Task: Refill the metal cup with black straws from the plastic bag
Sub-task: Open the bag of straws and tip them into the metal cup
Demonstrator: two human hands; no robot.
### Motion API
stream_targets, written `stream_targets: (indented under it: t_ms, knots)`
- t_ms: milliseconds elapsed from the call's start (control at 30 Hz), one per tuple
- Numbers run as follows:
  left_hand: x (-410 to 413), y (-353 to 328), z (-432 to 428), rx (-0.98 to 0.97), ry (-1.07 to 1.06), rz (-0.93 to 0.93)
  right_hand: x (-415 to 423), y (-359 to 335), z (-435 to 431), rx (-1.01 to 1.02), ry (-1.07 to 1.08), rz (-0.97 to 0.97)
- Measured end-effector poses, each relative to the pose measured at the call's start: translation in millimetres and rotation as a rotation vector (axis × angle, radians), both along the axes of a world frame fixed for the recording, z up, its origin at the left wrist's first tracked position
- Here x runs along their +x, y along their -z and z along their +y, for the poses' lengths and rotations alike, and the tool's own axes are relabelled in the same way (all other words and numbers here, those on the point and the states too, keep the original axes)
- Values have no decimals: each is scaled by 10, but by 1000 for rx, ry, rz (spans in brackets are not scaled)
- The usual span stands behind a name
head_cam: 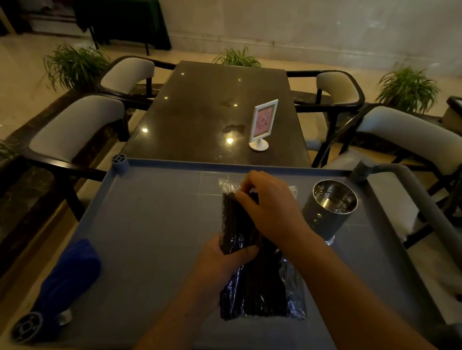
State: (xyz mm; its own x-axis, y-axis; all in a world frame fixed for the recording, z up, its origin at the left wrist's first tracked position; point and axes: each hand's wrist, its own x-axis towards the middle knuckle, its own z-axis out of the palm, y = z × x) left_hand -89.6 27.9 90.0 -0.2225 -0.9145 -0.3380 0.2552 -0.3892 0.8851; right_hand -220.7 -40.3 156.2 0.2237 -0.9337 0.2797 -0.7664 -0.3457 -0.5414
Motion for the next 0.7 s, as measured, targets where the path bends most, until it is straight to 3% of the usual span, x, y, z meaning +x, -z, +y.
stream_targets:
  t_ms: [700]
  knots:
    - [1,-7,-31,26,55,25,-242,-18,-139,72,76,-164]
